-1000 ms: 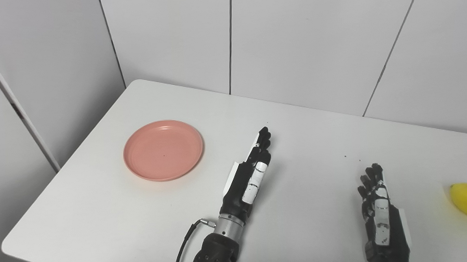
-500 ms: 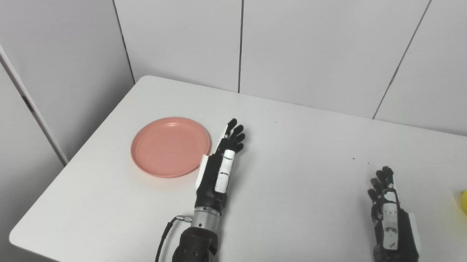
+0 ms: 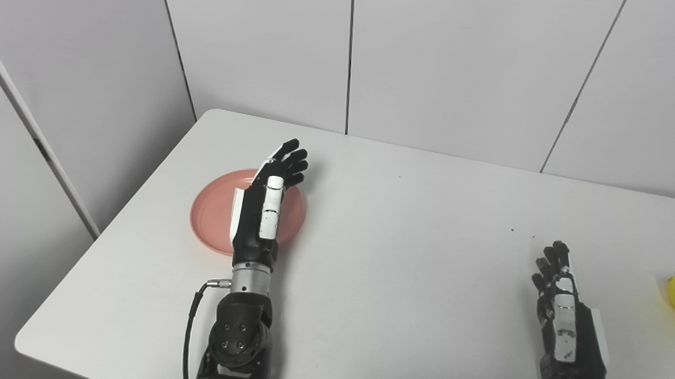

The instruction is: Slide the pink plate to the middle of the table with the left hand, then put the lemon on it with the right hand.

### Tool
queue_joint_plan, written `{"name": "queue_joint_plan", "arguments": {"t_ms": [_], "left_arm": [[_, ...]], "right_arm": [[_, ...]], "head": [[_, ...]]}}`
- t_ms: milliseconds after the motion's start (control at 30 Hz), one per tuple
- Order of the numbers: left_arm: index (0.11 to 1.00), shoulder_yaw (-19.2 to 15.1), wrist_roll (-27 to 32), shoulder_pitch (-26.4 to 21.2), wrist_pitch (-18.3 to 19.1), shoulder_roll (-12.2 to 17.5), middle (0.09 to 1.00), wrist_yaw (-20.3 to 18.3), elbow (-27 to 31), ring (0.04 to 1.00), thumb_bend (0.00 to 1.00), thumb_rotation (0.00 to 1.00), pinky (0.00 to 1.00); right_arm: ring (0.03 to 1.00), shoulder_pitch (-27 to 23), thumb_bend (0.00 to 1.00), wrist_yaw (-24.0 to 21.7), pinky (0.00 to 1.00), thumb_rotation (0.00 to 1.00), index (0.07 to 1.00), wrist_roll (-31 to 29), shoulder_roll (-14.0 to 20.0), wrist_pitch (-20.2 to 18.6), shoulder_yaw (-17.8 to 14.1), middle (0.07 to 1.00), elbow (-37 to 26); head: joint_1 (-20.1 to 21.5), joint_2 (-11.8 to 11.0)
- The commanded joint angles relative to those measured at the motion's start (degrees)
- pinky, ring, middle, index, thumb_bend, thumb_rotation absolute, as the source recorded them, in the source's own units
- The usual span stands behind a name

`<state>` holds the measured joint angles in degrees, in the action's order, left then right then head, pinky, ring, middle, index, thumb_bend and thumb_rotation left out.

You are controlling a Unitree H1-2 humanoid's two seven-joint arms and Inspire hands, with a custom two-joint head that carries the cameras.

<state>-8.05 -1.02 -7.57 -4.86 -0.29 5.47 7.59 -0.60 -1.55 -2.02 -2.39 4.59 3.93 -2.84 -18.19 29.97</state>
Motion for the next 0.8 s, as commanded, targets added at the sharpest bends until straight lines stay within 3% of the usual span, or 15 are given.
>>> {"name": "queue_joint_plan", "arguments": {"t_ms": [0, 133, 233, 467, 600, 767], "left_arm": [[0.776, -0.97, 0.13, -2.62, -1.40, 1.99, 0.797, 0.31, 0.72, 0.799, 0.81, 1.00, 0.85], [0.768, -3.74, 0.54, -3.94, -4.32, 4.85, 0.787, 1.25, -2.86, 0.787, 0.78, 1.00, 0.84], [0.752, -6.17, 1.57, -5.24, -5.55, 6.64, 0.773, 1.86, -5.69, 0.778, 0.79, 1.00, 0.83], [0.740, -9.75, 2.40, -7.85, -4.08, 10.34, 0.764, 2.87, -8.58, 0.776, 0.79, 1.00, 0.78], [0.742, -11.21, 2.73, -8.96, -5.76, 12.78, 0.759, 3.04, -10.54, 0.759, 0.78, 1.00, 0.76], [0.744, -12.48, 4.89, -9.18, -5.34, 15.95, 0.759, 2.06, -12.91, 0.749, 0.86, 1.00, 0.74]], "right_arm": [[1.000, 1.38, 0.73, -0.33, 1.00, 1.00, 1.000, 0.31, 0.66, 1.55, -0.30, 1.000, 1.61], [1.000, 1.39, 0.78, 0.41, 1.00, 1.00, 1.000, 0.91, 0.14, 0.03, -0.29, 1.000, 0.88], [1.000, 1.26, 0.73, -0.01, 1.00, 1.00, 1.000, 0.60, 0.20, 1.55, -0.25, 1.000, 1.32], [1.000, 0.98, 0.75, 0.81, 1.00, 1.00, 1.000, 0.90, -0.31, 1.73, -0.65, 1.000, 1.99], [1.000, 0.67, 0.74, 0.76, 1.00, 1.00, 1.000, 0.83, -0.11, 2.98, -0.72, 1.000, 2.45], [1.000, 0.62, 0.73, 1.11, 1.00, 1.00, 1.000, 0.98, -0.40, 2.71, -0.71, 1.000, 2.38]], "head": [[-0.32, -0.22], [-0.34, -0.49], [-0.43, -0.52], [-0.53, -1.08], [-0.53, -1.16], [-0.65, -1.30]]}}
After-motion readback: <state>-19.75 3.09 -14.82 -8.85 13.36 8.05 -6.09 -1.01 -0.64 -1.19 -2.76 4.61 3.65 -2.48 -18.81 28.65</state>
